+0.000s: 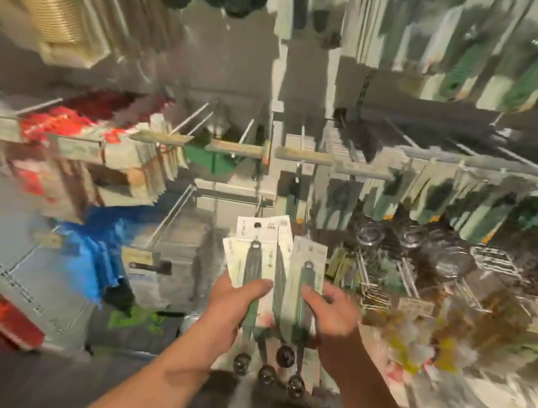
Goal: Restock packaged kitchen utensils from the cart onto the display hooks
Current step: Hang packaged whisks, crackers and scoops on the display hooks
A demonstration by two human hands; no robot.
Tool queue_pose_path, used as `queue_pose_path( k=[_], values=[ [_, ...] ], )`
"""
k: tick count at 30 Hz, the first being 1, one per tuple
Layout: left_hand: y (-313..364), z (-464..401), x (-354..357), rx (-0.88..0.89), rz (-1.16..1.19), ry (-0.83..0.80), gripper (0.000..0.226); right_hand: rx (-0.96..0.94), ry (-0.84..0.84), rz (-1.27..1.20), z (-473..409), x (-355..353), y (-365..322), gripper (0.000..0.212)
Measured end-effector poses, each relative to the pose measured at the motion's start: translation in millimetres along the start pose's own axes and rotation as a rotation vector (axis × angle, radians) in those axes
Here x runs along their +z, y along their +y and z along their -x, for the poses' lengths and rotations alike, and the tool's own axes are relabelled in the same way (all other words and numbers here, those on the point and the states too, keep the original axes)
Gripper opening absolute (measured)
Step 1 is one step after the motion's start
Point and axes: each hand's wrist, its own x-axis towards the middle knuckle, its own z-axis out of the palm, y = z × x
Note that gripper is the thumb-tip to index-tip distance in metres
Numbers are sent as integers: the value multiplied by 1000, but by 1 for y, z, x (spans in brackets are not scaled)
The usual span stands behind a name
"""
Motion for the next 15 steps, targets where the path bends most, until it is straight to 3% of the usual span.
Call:
queue_pose_path(
  k=[2, 5, 8, 10, 13, 15],
  values=[
    [2, -2, -11, -6, 16, 30, 41, 93, -11, -62, -10, 9, 4, 38],
    [6, -4, -17, -52, 76, 26, 43, 204, -3, -64, -27, 14, 10, 78],
    [12, -6, -20, -123, 149, -18, 53, 229, -71, -28, -34, 14, 1, 78],
    [15, -4, -22, -146, 171, -54, 43, 259, -90, 10, -35, 16, -4, 85],
    [21, -8, -21, -134, 157, 6, 35, 262, -155, 26, -41, 20, -13, 79],
    [25, -11, -20, -105, 150, 60, 39, 234, -172, 43, -49, 24, -14, 87]
  ],
)
